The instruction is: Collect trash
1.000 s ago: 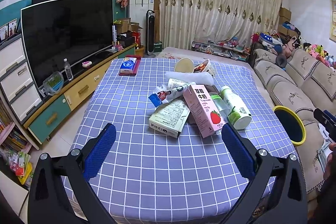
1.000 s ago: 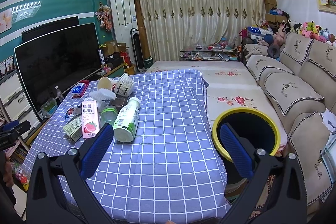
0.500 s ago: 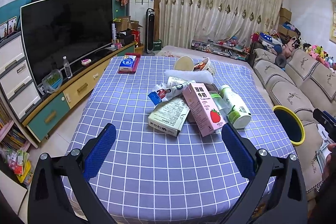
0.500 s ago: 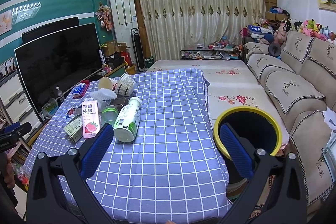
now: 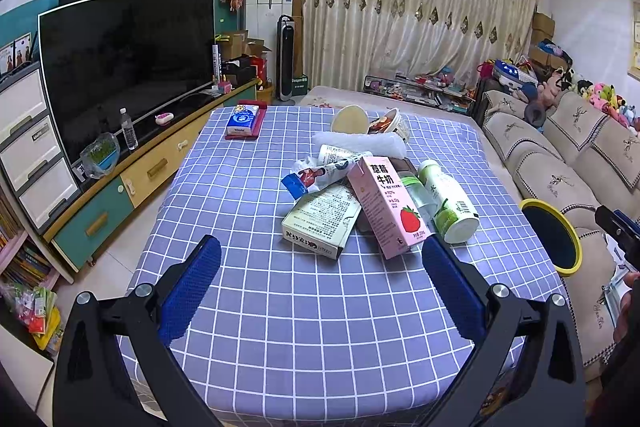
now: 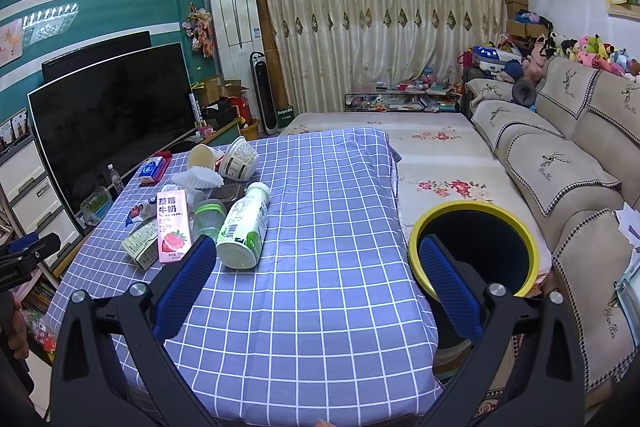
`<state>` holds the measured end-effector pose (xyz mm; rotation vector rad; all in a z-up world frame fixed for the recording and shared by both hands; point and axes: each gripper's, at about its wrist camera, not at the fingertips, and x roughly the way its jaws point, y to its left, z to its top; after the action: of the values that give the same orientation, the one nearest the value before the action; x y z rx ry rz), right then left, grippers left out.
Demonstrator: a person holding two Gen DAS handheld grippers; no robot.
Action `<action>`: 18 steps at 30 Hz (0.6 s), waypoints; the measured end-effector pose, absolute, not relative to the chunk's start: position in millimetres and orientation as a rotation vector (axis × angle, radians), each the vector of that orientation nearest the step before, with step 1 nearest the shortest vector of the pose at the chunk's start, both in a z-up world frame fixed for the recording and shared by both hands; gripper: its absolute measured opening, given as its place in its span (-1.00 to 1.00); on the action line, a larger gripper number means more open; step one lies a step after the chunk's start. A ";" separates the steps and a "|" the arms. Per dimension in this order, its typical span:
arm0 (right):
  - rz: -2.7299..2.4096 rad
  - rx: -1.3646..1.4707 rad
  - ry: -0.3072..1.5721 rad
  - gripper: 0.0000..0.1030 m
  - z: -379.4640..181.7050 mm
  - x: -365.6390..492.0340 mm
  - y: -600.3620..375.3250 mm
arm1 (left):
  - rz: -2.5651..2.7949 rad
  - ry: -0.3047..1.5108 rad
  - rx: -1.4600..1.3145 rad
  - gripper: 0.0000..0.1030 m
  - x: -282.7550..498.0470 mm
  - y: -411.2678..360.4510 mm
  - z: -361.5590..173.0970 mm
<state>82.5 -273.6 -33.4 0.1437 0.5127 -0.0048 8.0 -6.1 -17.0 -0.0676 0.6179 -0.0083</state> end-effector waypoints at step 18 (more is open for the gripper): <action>-0.004 0.143 0.513 0.88 -33.7 82.9 -274.0 | -0.010 0.626 -0.064 0.93 6.8 -7.4 -19.3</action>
<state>82.9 -274.0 -33.7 0.1428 0.5134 -0.0040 6.8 -7.4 -19.3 -0.0641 0.6263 -0.0102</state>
